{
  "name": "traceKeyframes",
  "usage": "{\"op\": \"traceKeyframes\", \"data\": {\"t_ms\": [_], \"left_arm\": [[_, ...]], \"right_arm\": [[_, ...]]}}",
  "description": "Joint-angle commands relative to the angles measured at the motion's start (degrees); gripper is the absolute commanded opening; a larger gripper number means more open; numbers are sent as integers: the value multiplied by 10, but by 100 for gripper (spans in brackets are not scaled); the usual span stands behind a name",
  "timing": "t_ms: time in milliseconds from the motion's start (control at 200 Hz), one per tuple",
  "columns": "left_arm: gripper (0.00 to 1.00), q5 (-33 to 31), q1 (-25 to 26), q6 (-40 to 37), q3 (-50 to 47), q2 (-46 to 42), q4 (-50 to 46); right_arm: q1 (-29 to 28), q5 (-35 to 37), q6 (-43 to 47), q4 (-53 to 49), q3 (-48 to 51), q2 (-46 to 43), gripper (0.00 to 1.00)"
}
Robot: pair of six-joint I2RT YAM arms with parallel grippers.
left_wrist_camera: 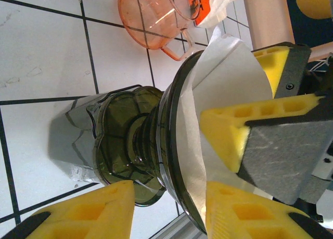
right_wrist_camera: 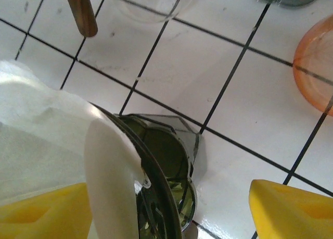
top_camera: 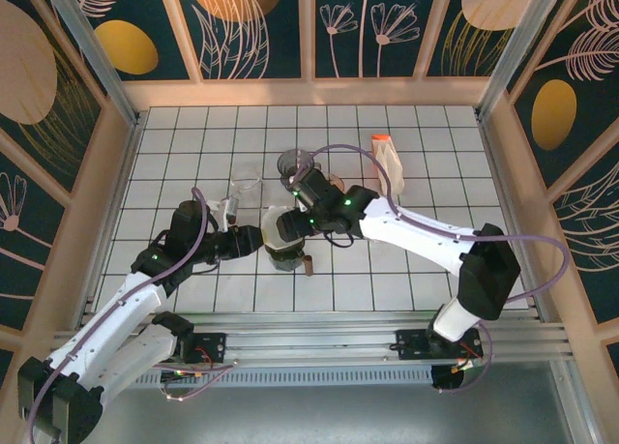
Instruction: Place the coffee filter in the dripper
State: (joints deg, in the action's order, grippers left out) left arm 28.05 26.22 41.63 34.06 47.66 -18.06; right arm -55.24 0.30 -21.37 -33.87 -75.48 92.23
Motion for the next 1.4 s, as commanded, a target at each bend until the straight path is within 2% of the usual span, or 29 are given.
{"op": "traceKeyframes", "data": {"t_ms": [0, 691, 1161, 1396], "left_arm": [[40, 0, 2, 0, -1, -8, 6], [40, 4, 2, -3, -7, -4, 14], [40, 3, 2, -1, -9, -4, 15], [39, 2, 3, 1, -10, -5, 15]], "right_arm": [[-6, -19, 22, -42, -32, 21, 77], [-7, -13, 46, -78, -71, 97, 77], [-7, 14, 30, -45, -70, 29, 78], [-4, 38, 12, -52, -35, -15, 77]]}}
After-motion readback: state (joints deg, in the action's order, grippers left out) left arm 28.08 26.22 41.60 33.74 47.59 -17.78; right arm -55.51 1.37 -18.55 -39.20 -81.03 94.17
